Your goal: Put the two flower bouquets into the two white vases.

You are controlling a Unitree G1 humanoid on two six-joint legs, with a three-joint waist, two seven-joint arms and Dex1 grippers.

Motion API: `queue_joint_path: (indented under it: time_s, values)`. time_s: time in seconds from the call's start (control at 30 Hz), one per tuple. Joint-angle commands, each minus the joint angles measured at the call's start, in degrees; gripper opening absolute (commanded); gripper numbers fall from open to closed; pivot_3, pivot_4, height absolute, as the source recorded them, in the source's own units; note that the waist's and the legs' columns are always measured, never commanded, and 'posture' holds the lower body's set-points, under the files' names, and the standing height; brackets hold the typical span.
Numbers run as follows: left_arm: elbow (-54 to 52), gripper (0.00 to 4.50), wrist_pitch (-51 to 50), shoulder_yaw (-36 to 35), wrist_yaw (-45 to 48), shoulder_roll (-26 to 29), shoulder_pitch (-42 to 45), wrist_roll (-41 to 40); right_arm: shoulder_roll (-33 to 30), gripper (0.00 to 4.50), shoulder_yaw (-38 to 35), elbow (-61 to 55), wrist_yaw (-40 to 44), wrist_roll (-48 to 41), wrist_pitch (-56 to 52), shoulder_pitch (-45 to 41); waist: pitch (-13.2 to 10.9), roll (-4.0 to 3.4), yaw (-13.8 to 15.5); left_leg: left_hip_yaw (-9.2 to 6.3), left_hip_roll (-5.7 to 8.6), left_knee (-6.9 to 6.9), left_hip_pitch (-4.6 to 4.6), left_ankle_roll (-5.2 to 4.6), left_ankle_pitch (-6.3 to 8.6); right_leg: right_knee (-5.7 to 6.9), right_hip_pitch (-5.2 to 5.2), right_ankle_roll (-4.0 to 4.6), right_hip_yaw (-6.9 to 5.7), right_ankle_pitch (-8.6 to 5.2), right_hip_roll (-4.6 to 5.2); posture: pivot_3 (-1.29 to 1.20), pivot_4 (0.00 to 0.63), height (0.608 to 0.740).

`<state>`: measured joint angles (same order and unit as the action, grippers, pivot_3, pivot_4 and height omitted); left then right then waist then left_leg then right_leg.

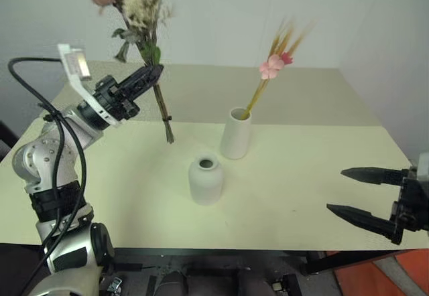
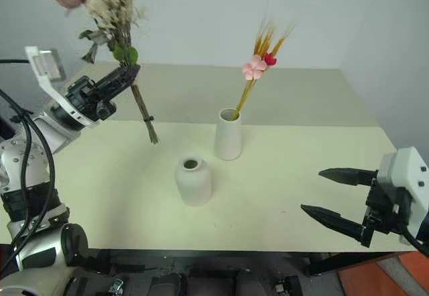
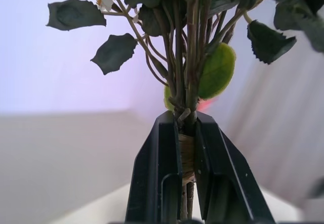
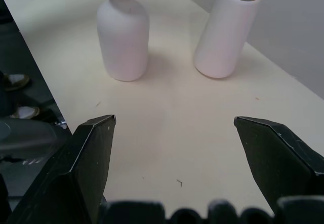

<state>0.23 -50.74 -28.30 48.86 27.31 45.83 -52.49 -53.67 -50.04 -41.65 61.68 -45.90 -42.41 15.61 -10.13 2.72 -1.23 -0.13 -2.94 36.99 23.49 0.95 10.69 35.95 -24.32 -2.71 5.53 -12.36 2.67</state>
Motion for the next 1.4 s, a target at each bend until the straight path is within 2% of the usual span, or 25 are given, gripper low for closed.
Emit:
queue_joint_path:
  time_s: [0.03, 0.23, 0.33, 0.47, 0.8, 1.4]
  values:
    - [7.0, 0.10, 3.7, -0.5, 1.8, -3.1, 5.7, -3.9, 1.4, 4.42, 0.7, -0.5, -2.1, 2.4, 3.9, 0.1, 0.0, 0.02, 0.2, -0.01, 0.00, 0.04, -0.07, 0.00, 0.00, -0.03, 0.14, 0.00, 0.00, 0.00, 0.00, 0.00, 0.150, 0.740]
    - [17.2, 0.10, 7.1, 4.5, 5.5, -8.2, 11.8, -1.9, 4.1, 4.42, 1.5, -3.0, -5.2, 3.1, 5.2, 2.6, 0.0, 0.02, 0.3, -0.02, 0.10, 0.06, -0.01, 0.02, -0.01, -0.10, 0.22, -0.02, 0.13, 0.00, -0.01, 0.00, 0.150, 0.740]
    - [18.3, 0.10, 7.1, 7.1, 7.2, -8.9, 12.3, -1.1, 5.2, 4.42, 0.9, -4.5, -6.6, 3.4, 5.3, 4.6, 0.0, 0.01, 0.1, -0.08, 0.10, 0.02, 0.12, 0.01, -0.02, -0.09, 0.16, -0.47, 0.13, 0.04, -0.03, 0.00, 0.150, 0.740]
    - [17.0, 0.10, 4.9, 10.3, 10.1, -8.2, 11.0, -1.4, 7.1, 4.42, -0.5, -6.7, -8.3, 3.3, 5.5, 7.8, 0.0, 0.01, -0.1, -0.16, 0.09, -0.09, 0.29, -0.02, 0.02, -0.09, 0.02, -0.48, 0.12, -0.11, -0.06, 0.00, 0.150, 0.740]
    - [12.5, 0.10, 0.8, 11.9, 11.7, -5.5, 8.2, -2.8, 8.7, 4.42, 0.3, -8.6, -11.1, 3.3, 6.9, 11.4, 0.0, 0.00, 0.0, -0.18, 0.10, -0.04, 0.17, -0.01, 0.01, -0.04, 0.12, -0.24, 0.11, -0.15, -0.06, 0.00, 0.150, 0.740]
    - [7.0, 0.10, 10.2, 20.5, 19.2, -3.8, 0.0, 5.4, 7.9, 4.42, 1.6, -6.5, -11.7, 3.9, 7.8, 10.4, 0.0, 0.00, 0.2, -0.18, 0.10, -0.03, 0.15, 0.00, 0.00, 0.00, 0.13, -0.12, 0.13, -0.19, -0.06, 0.00, 0.150, 0.740]
